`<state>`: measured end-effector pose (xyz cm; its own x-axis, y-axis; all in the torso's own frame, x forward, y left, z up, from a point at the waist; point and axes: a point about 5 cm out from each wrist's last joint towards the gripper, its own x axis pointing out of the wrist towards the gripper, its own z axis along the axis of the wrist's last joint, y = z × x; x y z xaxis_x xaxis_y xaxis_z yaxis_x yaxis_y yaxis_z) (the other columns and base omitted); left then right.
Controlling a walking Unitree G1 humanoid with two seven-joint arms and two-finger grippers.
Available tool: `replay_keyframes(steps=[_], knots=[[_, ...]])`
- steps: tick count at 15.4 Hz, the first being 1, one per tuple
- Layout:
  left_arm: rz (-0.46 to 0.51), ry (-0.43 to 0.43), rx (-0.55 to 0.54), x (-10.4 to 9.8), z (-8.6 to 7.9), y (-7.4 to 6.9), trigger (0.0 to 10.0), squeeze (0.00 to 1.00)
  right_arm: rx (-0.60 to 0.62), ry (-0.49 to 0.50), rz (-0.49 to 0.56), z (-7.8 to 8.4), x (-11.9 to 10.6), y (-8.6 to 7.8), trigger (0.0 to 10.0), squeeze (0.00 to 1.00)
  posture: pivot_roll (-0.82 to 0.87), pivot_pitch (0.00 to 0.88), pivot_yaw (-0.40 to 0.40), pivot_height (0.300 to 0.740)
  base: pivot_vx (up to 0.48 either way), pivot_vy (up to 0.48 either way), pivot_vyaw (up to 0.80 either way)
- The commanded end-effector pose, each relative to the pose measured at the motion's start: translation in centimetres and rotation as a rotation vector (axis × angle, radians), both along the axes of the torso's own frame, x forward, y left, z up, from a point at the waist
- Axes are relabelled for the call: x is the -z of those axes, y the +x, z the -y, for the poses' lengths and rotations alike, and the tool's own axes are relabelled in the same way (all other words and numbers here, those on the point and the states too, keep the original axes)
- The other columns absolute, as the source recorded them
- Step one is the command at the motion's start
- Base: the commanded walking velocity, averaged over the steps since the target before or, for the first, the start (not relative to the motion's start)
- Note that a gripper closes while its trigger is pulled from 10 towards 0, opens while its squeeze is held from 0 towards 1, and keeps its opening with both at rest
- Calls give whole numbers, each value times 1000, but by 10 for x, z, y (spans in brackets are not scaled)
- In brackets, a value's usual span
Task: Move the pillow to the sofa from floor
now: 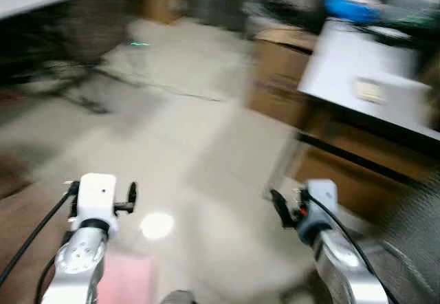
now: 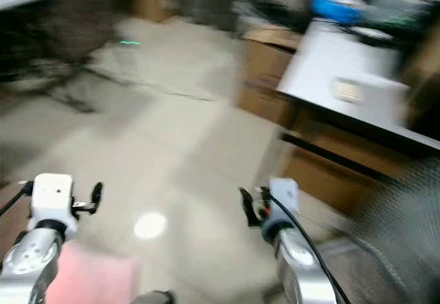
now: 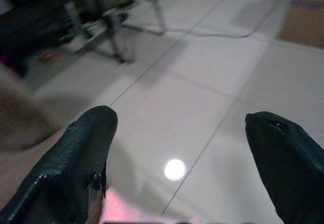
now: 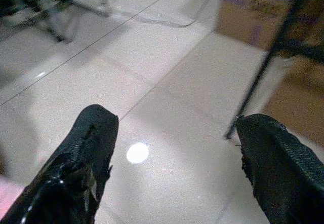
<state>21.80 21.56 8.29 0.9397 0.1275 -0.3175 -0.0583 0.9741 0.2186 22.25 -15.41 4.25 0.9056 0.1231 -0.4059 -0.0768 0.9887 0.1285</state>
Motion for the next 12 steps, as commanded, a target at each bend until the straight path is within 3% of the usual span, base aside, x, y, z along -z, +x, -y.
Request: replay_keyframes(steps=[1, 6, 12], knots=[[-7, -13, 13, -2, 1, 0, 10000, 0, 36, 5, 26, 7, -6, -1, 10000, 1000, 17, 0, -15, 740, 0, 0, 800], [-13, -45, 76, 1, 18, 12, 10000, 0, 108, -46, 52, 28, -10, -2, 10000, 1000, -24, 0, 14, 740, 0, 0, 800], [0, -56, 94, -1, 22, 15, 10000, 0, 103, -64, 62, 31, -14, 1, 10000, 1000, -50, 0, 12, 740, 0, 0, 800]])
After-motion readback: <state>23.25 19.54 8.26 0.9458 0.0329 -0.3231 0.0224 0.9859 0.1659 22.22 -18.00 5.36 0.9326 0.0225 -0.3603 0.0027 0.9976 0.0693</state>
